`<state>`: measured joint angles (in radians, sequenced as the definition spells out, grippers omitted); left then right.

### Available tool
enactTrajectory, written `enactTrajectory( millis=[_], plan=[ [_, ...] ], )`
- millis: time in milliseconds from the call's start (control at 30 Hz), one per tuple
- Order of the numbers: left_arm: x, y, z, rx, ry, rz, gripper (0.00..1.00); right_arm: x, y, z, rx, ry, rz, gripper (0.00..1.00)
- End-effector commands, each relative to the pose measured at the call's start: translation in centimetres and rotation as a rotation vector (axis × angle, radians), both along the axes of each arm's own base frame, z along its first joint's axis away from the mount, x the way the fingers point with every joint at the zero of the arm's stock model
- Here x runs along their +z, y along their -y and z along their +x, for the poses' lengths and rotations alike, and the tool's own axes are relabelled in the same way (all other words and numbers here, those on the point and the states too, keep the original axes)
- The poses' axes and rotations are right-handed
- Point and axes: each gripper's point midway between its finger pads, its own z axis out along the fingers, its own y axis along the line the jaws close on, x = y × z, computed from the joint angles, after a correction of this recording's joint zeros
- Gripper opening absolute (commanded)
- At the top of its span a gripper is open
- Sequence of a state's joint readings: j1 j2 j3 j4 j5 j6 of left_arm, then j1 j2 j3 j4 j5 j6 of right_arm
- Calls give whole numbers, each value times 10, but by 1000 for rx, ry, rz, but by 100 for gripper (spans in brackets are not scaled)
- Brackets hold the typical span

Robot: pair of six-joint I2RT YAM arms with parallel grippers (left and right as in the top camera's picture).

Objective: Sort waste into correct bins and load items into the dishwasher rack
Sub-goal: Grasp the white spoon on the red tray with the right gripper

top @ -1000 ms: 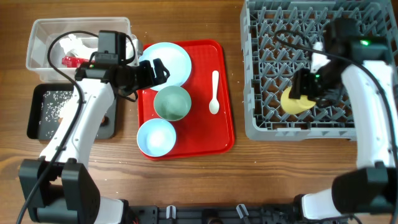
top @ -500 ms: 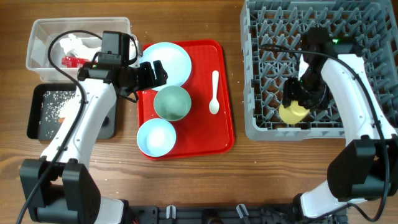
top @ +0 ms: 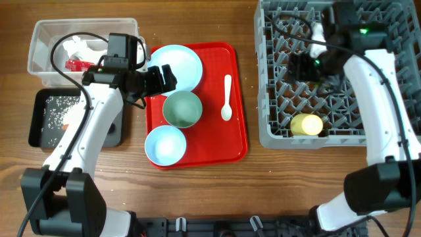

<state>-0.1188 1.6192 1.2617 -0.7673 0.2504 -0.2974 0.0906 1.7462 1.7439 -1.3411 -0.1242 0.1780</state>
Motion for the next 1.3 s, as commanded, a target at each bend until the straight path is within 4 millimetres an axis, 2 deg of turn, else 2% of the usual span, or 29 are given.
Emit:
enactTrajectory(
  millis=[0, 133, 167, 200, 267, 333, 467, 700, 767, 1000, 1067, 1133, 1167, 1200, 1233, 1267],
  plan=[
    [5, -12, 4, 36, 17, 14, 100, 18, -57, 14, 91, 108, 78, 87],
    [3, -43, 4, 125, -10, 14, 100, 3, -113, 34, 169, 158, 111, 79],
    [2, -49, 3, 140, -16, 14, 100, -5, -127, 39, 183, 165, 109, 78],
    [1, -64, 1, 180, -32, 15, 100, -18, -143, 43, 206, 164, 99, 77],
    [0, -79, -1, 218, -45, 15, 100, -39, -157, 46, 218, 146, 72, 75],
    [-1, -89, -2, 247, -52, 14, 100, -67, -166, 49, 227, 108, 35, 68],
    [-1, -90, -2, 249, -51, 14, 100, -108, -171, 54, 235, 53, -1, 65],
    [-1, -91, -2, 250, -50, 18, 100, -164, -170, 46, 238, -67, -41, 50],
    [-1, -91, -2, 250, -50, 18, 100, -177, -169, 42, 238, -99, -52, 45],
    [-1, -91, -2, 250, -50, 17, 100, -206, -170, 28, 246, -152, -68, 44],
    [-1, -91, -2, 250, -50, 18, 100, -218, -169, 24, 240, -166, -73, 38],
    [-1, -91, -2, 250, -50, 17, 100, -226, -167, 22, 232, -185, -80, 27],
    [-1, -91, -2, 250, -50, 17, 100, -228, -166, 21, 231, -190, -82, 21],
    [-1, -91, -2, 250, -51, 17, 100, -229, -166, 20, 229, -194, -83, 9],
    [-1, -91, -2, 250, -51, 17, 100, -229, -166, 20, 229, -196, -83, 4],
    [-1, -91, -2, 250, -50, 17, 100, -229, -165, 18, 205, -210, -84, 4]
  ],
)
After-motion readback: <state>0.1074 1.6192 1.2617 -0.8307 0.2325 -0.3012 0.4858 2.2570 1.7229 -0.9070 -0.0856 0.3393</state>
